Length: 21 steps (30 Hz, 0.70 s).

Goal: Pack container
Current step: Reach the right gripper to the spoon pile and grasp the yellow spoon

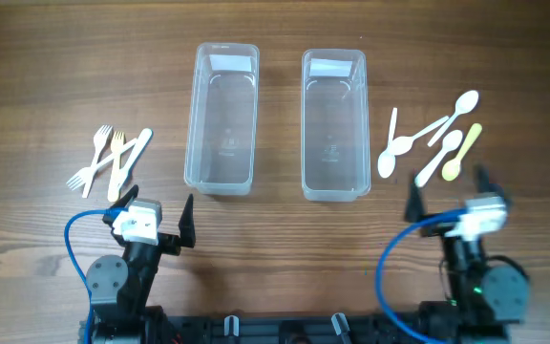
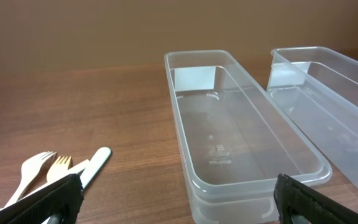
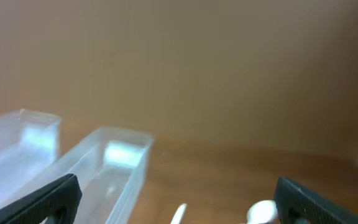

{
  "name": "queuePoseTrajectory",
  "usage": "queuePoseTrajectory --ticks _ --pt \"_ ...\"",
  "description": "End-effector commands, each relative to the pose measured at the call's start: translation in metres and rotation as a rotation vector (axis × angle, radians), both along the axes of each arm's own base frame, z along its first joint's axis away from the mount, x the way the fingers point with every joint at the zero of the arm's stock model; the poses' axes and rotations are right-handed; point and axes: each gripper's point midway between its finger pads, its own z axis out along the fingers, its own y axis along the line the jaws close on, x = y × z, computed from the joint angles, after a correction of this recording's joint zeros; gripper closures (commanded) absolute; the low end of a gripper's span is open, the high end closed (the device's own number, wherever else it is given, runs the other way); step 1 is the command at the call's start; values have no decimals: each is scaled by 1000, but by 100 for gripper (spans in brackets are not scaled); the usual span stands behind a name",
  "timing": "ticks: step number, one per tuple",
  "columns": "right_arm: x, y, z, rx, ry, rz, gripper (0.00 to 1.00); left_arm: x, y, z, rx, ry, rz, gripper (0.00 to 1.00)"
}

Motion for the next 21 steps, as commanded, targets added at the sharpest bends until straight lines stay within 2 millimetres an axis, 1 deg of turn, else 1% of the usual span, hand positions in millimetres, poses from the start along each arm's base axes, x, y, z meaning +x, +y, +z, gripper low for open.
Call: queuePoseTrajectory --ticks 1,3,4,6,7,9,11,12,14,15,19,21 --pt "-4 -36 67 95 27 -200 0 0 -2 -2 18 -6 -16 0" --pt "9 -36 80 86 115 -204 0 0 -2 -2 18 -6 -16 0" --pt "21 -36 87 79 182 -207 0 0 -2 -2 18 -6 -16 0" --pt "41 -36 93 69 268 -210 0 0 -2 -2 18 -6 -16 0" --pt "55 -35 93 66 330 -205 0 0 -2 -2 18 -6 -16 0" --pt "83 -26 83 62 456 -159 0 0 -2 -2 18 -6 -16 0" --pt "111 -7 63 77 588 -52 0 0 -2 -2 18 -6 -16 0" --pt "123 8 53 96 639 29 0 0 -2 -2 18 -6 -15 0" --pt "135 37 38 146 713 199 0 0 -2 -2 18 -6 -16 0" --pt "138 47 31 165 735 259 0 0 -2 -2 18 -6 -16 0" --pt "152 49 13 207 780 258 0 0 -2 -2 18 -6 -16 0" --pt "157 42 7 248 797 197 0 0 -2 -2 18 -6 -16 0"
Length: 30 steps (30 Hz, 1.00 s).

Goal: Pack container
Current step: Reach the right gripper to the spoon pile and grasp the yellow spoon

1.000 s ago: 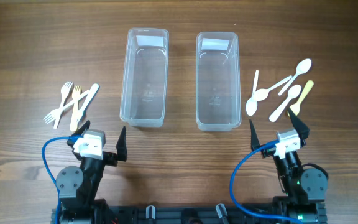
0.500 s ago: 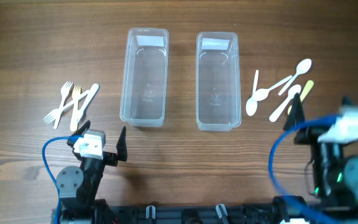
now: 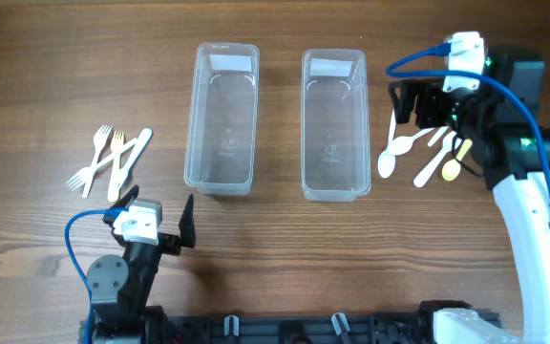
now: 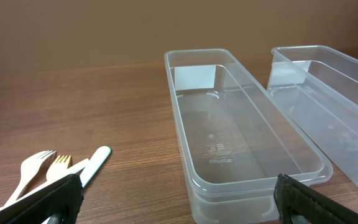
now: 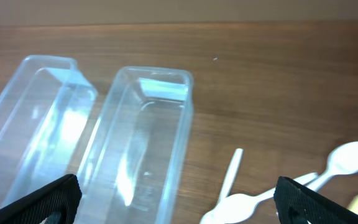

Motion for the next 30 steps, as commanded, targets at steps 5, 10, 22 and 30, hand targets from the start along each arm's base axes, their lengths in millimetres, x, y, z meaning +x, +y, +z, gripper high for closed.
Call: queuePoseTrajectory --ticks 5,10,22,30 --pt "-2 -84 -17 -61 99 -613 0 0 -2 -1 17 -9 -15 0" --pt "-24 -124 -46 -207 217 -765 2 0 -2 -1 17 -9 -15 0" --pt "-44 -187 -145 -128 570 -894 40 0 -2 -1 18 -9 -15 0" --pt "-35 -178 -179 -104 645 -813 49 0 -2 -1 17 -9 -15 0"
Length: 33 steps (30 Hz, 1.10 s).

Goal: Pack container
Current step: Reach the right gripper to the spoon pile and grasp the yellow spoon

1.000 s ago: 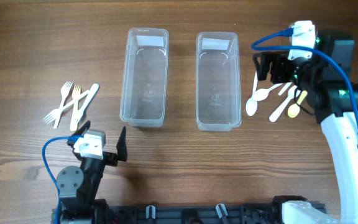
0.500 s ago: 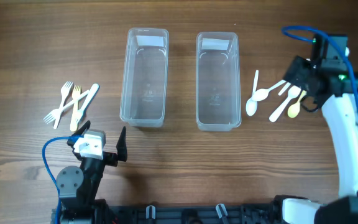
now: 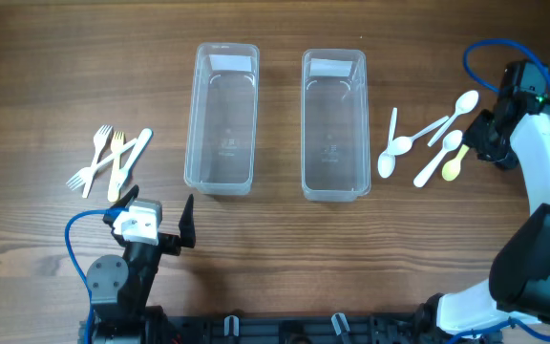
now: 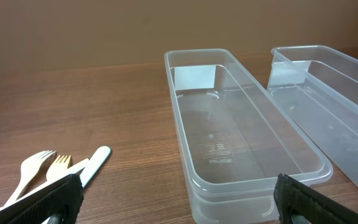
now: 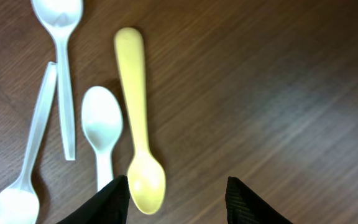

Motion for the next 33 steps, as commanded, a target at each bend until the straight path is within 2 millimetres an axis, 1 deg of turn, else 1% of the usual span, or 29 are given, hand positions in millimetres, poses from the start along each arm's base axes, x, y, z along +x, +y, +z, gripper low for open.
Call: queuePoseTrajectory --ticks 1,7,13,17,19,21,22,23,24,25,26,28,30,33 --pt "8 5 -14 40 18 34 49 0 -2 -1 18 -9 -15 0" --pt "12 7 -35 63 52 62 49 0 -2 -1 18 -9 -15 0" --pt "9 11 -67 102 120 83 51 0 -2 -1 18 -9 -15 0" --pt "8 17 -93 145 161 104 49 0 -2 -1 18 -9 -15 0" --pt "10 20 -100 166 161 117 46 0 -2 -1 18 -9 -15 0" --pt "11 21 -102 172 161 118 46 0 -2 -1 18 -9 -15 0" --pt "11 21 -103 174 161 119 50 0 -2 -1 18 -9 -15 0" --pt "11 21 -103 174 161 119 63 0 -2 -1 18 -9 -15 0" --pt "11 21 -103 174 162 118 82 0 -2 -1 18 -9 -15 0" --pt "11 22 -103 175 163 118 93 0 -2 -1 18 -9 -15 0" --pt "10 22 -103 176 167 118 96 0 -2 -1 18 -9 -15 0" --pt "7 22 -103 179 177 116 96 0 -2 -1 18 -9 -15 0" --pt "4 23 -98 179 183 116 96 0 -2 -1 18 -9 -15 0" --pt "1 15 -73 123 164 81 96 0 -2 -1 18 -9 -15 0"
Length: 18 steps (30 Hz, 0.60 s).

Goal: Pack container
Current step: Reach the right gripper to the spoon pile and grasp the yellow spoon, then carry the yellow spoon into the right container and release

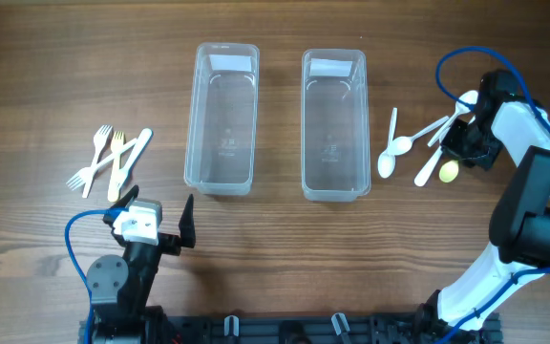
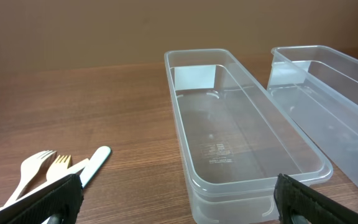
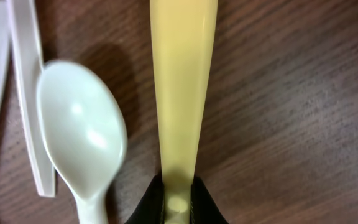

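Two clear plastic containers stand side by side mid-table, the left one (image 1: 222, 119) (image 2: 241, 137) and the right one (image 1: 334, 124) (image 2: 334, 99). Forks (image 1: 111, 158) (image 2: 45, 169) lie to the left, white spoons (image 1: 418, 139) (image 3: 82, 134) to the right. Beside the white spoons lies a yellow spoon (image 1: 449, 171) (image 3: 182, 74) flat on the wood. My right gripper (image 1: 468, 145) (image 3: 179, 202) is down on it, shut on its handle. Near the front edge my left gripper (image 1: 157, 208) (image 2: 179, 211) stands wide open with nothing between its fingers (image 2: 48, 202), facing the left container.
A blue cable (image 1: 466, 62) loops over the right arm above the spoons. The left arm's base (image 1: 122, 277) sits at the front left. Bare wooden table (image 1: 285, 248) lies between the containers and the front edge.
My right gripper was open just above the yellow spoon; it is now lower and shut on the spoon's handle. The left arm has not moved.
Both arms rested at the front edge with grippers open. Then my right arm was raised and extended over the spoons beside the right container. Then it hovered open over the yellow spoon, and now it is shut on that spoon. The left arm stayed put.
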{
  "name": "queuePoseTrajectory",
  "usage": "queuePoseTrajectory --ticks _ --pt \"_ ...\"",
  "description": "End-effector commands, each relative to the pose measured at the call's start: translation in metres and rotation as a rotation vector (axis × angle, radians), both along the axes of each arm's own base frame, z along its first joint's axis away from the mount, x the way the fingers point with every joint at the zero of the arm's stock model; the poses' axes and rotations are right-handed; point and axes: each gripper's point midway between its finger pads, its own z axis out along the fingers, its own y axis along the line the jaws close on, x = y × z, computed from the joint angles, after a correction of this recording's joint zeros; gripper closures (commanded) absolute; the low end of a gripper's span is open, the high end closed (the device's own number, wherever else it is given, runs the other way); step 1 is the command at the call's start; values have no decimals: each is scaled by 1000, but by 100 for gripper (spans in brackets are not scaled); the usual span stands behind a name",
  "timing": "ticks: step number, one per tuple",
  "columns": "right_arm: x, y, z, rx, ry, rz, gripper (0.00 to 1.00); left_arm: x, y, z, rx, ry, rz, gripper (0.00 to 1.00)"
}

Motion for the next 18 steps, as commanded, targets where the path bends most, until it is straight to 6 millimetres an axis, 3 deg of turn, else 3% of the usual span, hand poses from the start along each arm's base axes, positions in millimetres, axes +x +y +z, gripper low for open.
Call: queuePoseTrajectory --ticks 1,4,5,7,9,11,12,14,18 --pt "-8 -6 21 -50 -2 -29 95 0 -2 -1 18 -9 -15 0" --pt "-2 -5 79 -84 -144 -23 96 0 -2 -1 18 -9 -15 0" --pt "3 8 111 -76 -239 22 96 0 -2 -1 18 -9 -15 0" --pt "7 28 144 -62 -338 100 96 0 -2 -1 18 -9 -15 0" --pt "10 64 182 -38 -457 215 96 0 -2 -1 18 -9 -15 0" --pt "10 111 212 11 -565 363 96 0 -2 -1 18 -9 -15 0" --pt "9 136 224 34 -605 429 96 0 -2 -1 18 -9 -15 0" --pt "8 166 232 58 -640 507 96 0 -2 -1 18 -9 -15 0" --pt "5 227 230 135 -655 604 96 0 -2 -1 18 -9 -15 0"
